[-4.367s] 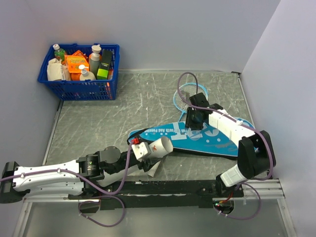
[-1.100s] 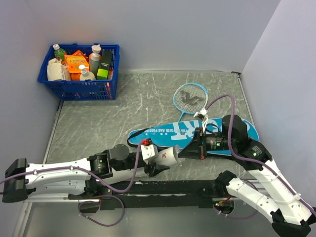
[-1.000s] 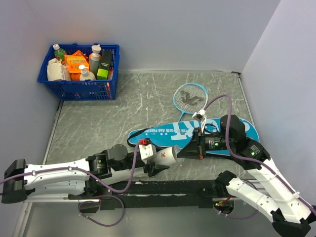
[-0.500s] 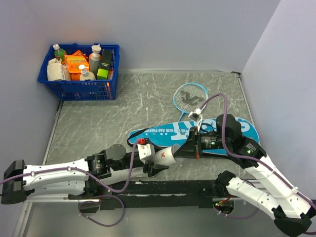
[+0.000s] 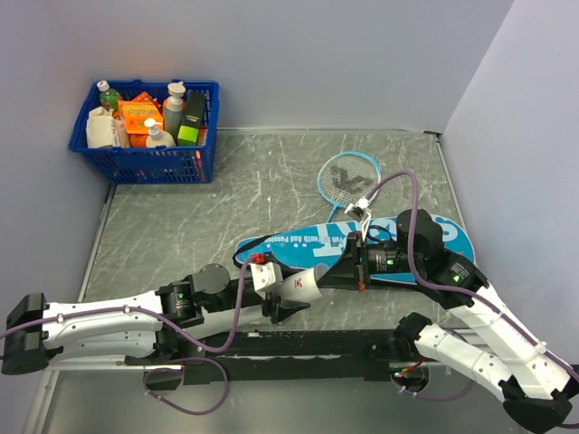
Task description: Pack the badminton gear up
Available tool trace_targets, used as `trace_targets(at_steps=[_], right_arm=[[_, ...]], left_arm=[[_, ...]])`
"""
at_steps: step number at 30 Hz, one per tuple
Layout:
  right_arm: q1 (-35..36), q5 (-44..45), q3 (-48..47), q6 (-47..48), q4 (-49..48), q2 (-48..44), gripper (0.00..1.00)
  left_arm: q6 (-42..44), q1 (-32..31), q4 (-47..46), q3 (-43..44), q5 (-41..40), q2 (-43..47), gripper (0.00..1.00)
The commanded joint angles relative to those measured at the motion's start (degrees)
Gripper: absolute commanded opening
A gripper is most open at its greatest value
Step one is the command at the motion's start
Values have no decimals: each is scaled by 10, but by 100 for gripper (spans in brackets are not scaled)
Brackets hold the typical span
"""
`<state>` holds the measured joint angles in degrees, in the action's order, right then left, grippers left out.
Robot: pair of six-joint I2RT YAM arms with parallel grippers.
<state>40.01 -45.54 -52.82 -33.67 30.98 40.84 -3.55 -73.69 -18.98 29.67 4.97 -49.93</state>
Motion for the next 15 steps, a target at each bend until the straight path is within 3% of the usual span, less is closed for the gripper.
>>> trace_targets(at_steps=[1,15], right_arm=[[7,9,1,-6,-23,-10,0],[7,6,0,-11,-26,-18,0]], left_arm=[[-58,-1,-60,-11,7,10,1],[-56,-1,-53,-6,7,9,1]])
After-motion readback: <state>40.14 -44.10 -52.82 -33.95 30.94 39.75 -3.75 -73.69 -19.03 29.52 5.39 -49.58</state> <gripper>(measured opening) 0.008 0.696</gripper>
